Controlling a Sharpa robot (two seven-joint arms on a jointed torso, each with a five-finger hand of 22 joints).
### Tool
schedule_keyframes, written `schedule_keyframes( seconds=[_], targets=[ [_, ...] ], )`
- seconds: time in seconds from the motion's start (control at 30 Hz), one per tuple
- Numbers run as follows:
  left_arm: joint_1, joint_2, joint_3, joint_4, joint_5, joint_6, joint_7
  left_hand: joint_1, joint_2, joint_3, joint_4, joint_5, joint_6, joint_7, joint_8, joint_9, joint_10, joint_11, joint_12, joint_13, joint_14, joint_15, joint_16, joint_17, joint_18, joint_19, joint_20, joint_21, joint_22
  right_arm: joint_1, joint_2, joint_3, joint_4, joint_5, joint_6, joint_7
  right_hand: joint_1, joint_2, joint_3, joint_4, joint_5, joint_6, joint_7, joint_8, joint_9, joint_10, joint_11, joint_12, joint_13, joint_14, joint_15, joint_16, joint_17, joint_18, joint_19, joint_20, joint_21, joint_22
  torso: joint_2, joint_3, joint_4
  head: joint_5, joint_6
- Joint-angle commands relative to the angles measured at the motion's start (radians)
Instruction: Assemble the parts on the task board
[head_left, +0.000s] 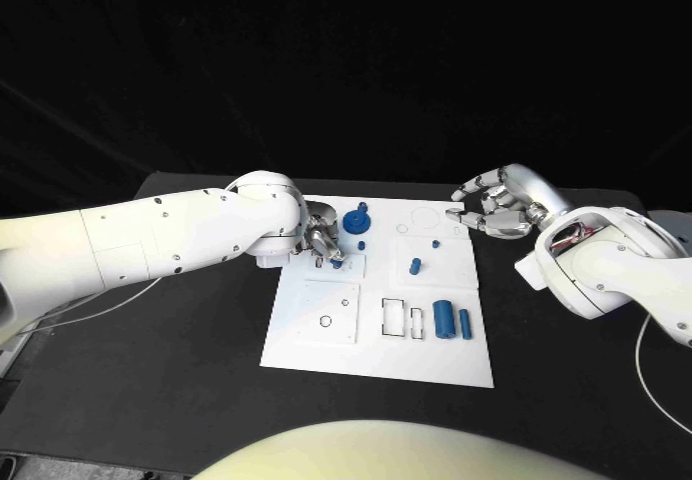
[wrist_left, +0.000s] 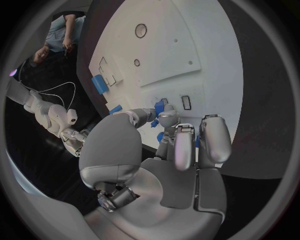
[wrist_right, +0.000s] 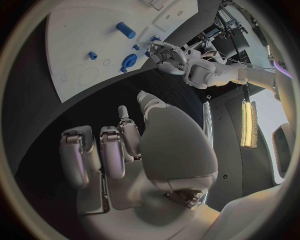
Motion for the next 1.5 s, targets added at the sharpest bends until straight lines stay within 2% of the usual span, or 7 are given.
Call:
schedule_keyframes(
  seconds=[0.03, 0.8, 1.13, 1.5],
  targets=[
    [-0.001, 0.000, 0.000, 0.001, -0.009, 0.031, 0.001, -0.003, 0.007, 0.198, -0.197, 0.006, 0.010, -0.011, 0.003, 0.001, 0.006, -0.002, 0.001, 0.000, 0.081, -0.006, 0.003, 0.170, -0.020, 0.007, -0.001, 0.006, 0.001, -0.001, 0.000, 0.000, 0.000, -0.008, 0.012, 0.002, -0.008, -0.001, 0.004, 0.000, 0.003, 0.000, -0.004, 0.006, 0.001, 0.003, -0.004, 0.002, 0.060, 0.097, -0.006, -0.002, 0.246, -0.007, 0.104, -0.008, 0.004, 0.263, 0.000, 0.0002, 0.0008, 0.000, -0.001],
    [-0.009, 0.006, 0.000, -0.008, -0.010, 0.033, 0.001, -0.004, 0.006, 0.198, -0.197, 0.009, 0.010, -0.011, 0.003, 0.002, 0.007, -0.002, 0.003, 0.001, 0.082, -0.006, 0.004, 0.171, -0.021, 0.008, -0.001, 0.008, 0.004, -0.001, -0.001, 0.000, 0.001, -0.008, 0.013, 0.003, -0.012, -0.001, 0.005, 0.000, 0.004, 0.000, -0.004, 0.009, 0.002, 0.004, -0.005, 0.003, 0.061, 0.097, -0.006, -0.003, 0.246, -0.007, 0.104, -0.008, 0.004, 0.263, 0.000, 0.0005, -0.0005, 0.001, -0.004],
    [-0.011, 0.005, 0.000, -0.006, -0.006, 0.057, -0.001, -0.024, 0.003, 0.187, -0.188, 0.017, 0.024, -0.017, 0.013, 0.008, 0.022, -0.006, 0.020, 0.016, 0.084, -0.009, 0.010, 0.181, -0.024, 0.013, -0.001, 0.016, 0.020, -0.001, -0.002, 0.000, 0.001, -0.008, 0.013, 0.003, -0.012, -0.001, 0.005, 0.000, 0.004, 0.000, -0.004, 0.009, 0.002, 0.004, -0.005, 0.003, 0.061, 0.097, -0.006, -0.003, 0.246, -0.007, 0.104, -0.008, 0.004, 0.263, 0.000, 0.0008, -0.0002, 0.001, -0.008],
    [-0.011, 0.006, 0.000, -0.013, 0.011, 0.056, -0.001, -0.047, 0.019, 0.183, -0.170, 0.017, 0.037, -0.025, 0.020, 0.011, 0.031, -0.012, 0.028, 0.022, 0.086, -0.014, 0.015, 0.188, -0.025, 0.016, -0.004, 0.020, 0.027, -0.001, -0.001, 0.000, 0.001, -0.008, 0.012, 0.002, -0.012, -0.001, 0.005, 0.000, 0.004, 0.000, -0.004, 0.009, 0.002, 0.004, -0.005, 0.003, 0.061, 0.097, -0.006, -0.003, 0.246, -0.007, 0.104, -0.008, 0.004, 0.263, 0.000, 0.0010, -0.0004, 0.002, -0.008]
  ],
)
